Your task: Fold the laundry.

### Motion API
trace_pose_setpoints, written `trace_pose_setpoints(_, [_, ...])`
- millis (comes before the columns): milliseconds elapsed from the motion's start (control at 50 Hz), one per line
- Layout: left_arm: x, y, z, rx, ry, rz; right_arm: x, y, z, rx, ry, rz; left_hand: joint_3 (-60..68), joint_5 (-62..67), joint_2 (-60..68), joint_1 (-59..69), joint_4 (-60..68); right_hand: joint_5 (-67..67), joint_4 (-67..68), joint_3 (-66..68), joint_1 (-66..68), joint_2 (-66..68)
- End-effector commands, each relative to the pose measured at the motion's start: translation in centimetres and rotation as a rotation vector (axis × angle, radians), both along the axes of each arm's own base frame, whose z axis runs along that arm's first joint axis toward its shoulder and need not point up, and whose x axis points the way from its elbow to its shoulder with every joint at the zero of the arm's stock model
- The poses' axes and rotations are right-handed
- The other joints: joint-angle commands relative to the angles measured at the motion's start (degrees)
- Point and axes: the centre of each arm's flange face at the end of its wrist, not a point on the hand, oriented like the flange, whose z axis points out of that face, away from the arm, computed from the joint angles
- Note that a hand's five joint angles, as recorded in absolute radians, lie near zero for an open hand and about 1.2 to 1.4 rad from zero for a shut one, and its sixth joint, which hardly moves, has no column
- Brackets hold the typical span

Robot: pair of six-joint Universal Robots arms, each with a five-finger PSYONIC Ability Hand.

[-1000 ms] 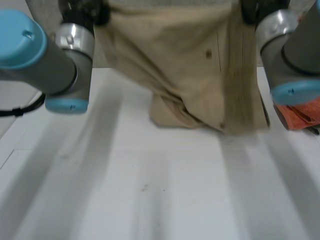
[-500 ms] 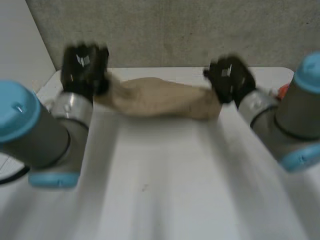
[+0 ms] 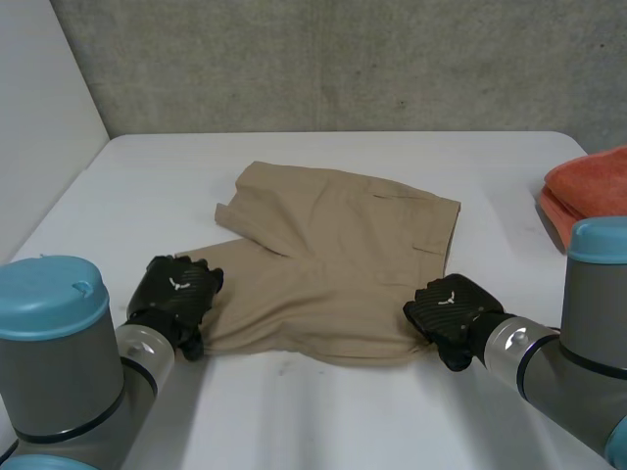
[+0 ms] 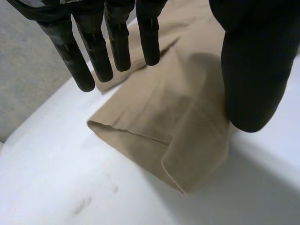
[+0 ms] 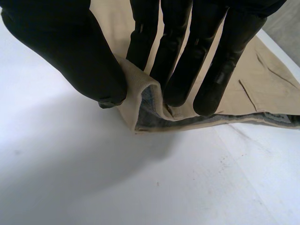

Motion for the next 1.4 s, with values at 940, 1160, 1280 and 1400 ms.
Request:
trace_pose_setpoints(940, [-0.7, -6.7, -1.1, -0.047, 0.081, -0.030, -1.0, -0.1, -1.5, 0.042, -0.279, -0.200, 55.5, 56.3, 55.9, 56.9, 56.3, -26.9, -28.5, -27.9, -16.1, -27.9])
trace_pose_setpoints(1160, [-1.0, -7.4, -0.9, -0.041, 0.082, -0.035, 0.1, 0.1, -2.8, 0.020, -0.262, -0.166, 55.5, 56.3, 55.9, 56.9, 56.3, -28.1, -29.6, -29.1, -17.2, -29.1])
trace_pose_setpoints(1280, [-1.0, -7.5, -0.8, -0.043, 0.083, -0.035, 0.2, -0.3, -3.4, 0.010, -0.239, -0.192, 55.5, 56.3, 55.9, 56.9, 56.3, -27.8, -29.3, -28.7, -16.9, -28.7])
trace_pose_setpoints(1400, [-1.0, -7.6, -0.8, -0.045, 0.081, -0.035, 0.4, -0.1, -3.1, 0.000, -0.227, -0.187, 55.5, 56.3, 55.9, 56.9, 56.3, -28.1, -29.6, -29.1, -17.2, -29.0])
